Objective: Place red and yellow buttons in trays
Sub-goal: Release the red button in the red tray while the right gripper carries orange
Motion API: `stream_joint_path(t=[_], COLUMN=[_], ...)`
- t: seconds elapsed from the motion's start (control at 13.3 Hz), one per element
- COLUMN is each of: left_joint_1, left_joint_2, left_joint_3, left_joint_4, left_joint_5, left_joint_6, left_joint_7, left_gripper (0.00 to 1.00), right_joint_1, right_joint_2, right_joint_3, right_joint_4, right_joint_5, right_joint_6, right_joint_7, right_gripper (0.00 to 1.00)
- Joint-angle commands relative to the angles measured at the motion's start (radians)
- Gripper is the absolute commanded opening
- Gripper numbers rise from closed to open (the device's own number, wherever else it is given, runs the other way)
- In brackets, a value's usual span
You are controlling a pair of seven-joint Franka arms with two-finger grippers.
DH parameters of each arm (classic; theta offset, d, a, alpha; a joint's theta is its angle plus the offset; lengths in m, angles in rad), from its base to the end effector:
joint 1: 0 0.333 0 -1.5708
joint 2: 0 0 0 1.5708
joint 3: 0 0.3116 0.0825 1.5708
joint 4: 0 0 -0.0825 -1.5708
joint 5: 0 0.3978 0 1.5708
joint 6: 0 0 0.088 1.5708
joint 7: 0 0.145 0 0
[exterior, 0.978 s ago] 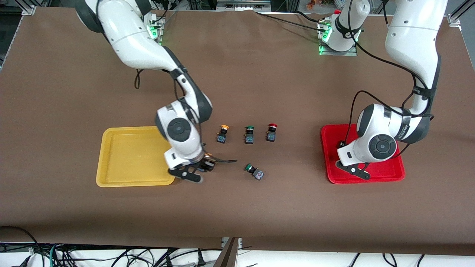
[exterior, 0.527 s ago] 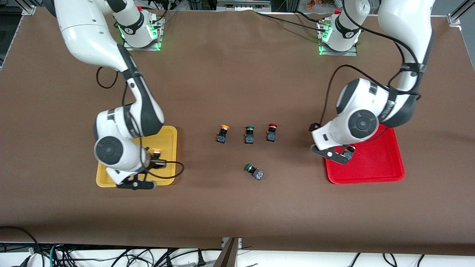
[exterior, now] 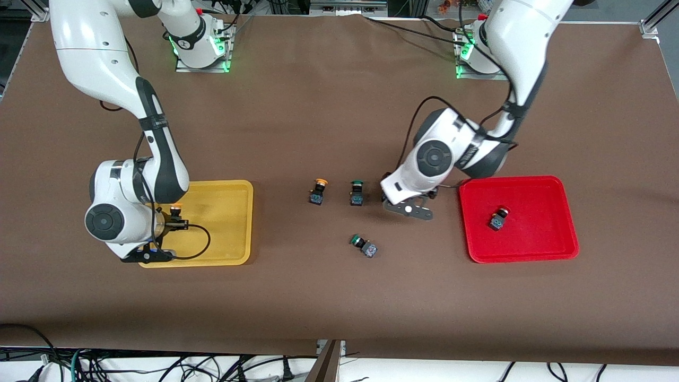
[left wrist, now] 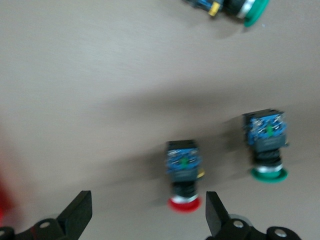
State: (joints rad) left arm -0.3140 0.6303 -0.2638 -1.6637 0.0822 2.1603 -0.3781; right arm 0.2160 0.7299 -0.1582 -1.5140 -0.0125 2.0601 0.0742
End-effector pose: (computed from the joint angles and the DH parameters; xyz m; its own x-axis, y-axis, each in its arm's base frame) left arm 0.5735 -0.3537 0.1914 0.9685 -0.2089 -0.1358 -0.2047 -0.9778 0.0445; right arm 0.6912 0.0497 0.1734 0.9859 0.0099 -0.1673 0.0316 -0.9913 0.1276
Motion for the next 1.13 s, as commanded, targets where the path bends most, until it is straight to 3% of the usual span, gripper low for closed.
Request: stream_joint_path(t=[0.0,0.38,0.45,0.53,0.6,0.75,0.83,1.05], left_joint_1=[-0.045,-0.062,-0.059,-0.060,-0.062,-0.060,-0.056,-0.036], left_joint_2=[0.063,0.075,0.075,0.074,0.072,0.071,0.065,0.020], left_joint_3=[0.011,0.015,0.015,0.015,0.015,0.015,0.015,0.018], left_joint_4=[0.002,-0.057,-0.060,-0.060,-0.060,-0.060,-0.060,-0.050], left_joint_5=[0.010,0.028,0.028,0.037,0.043,0.047,0.047,0.048], left_joint_6=[0.107,0.176,0.177,0.176,0.176,0.165,0.155,0.028], left_joint_7=[-0.080,-0.140,-0.140,-0.140,-0.142,-0.140,-0.139,-0.127], left_gripper=[1.00,1.00,1.00,0.72,0.39,0.15,0.07,0.02], right_joint_1=[-0.004,-0.023,-0.024,-0.026,-0.026,-0.020,-0.011,0.029], right_joint_2=[-0.086,-0.087,-0.084,-0.086,-0.090,-0.113,-0.113,-0.113], right_joint_3=[0.003,0.003,0.003,0.003,0.005,0.015,0.032,0.107], right_joint_4=[-0.159,-0.219,-0.216,-0.212,-0.198,-0.149,-0.099,-0.023], right_joint_5=[0.014,0.016,0.016,0.016,0.016,0.016,0.017,0.046], right_joint_6=[0.098,0.201,0.204,0.203,0.195,0.142,0.077,-0.018], right_joint_7=[-0.031,-0.054,-0.054,-0.053,-0.056,-0.056,-0.045,0.193], right_gripper=[0.00,0.00,0.32,0.94,1.00,1.00,1.00,1.00])
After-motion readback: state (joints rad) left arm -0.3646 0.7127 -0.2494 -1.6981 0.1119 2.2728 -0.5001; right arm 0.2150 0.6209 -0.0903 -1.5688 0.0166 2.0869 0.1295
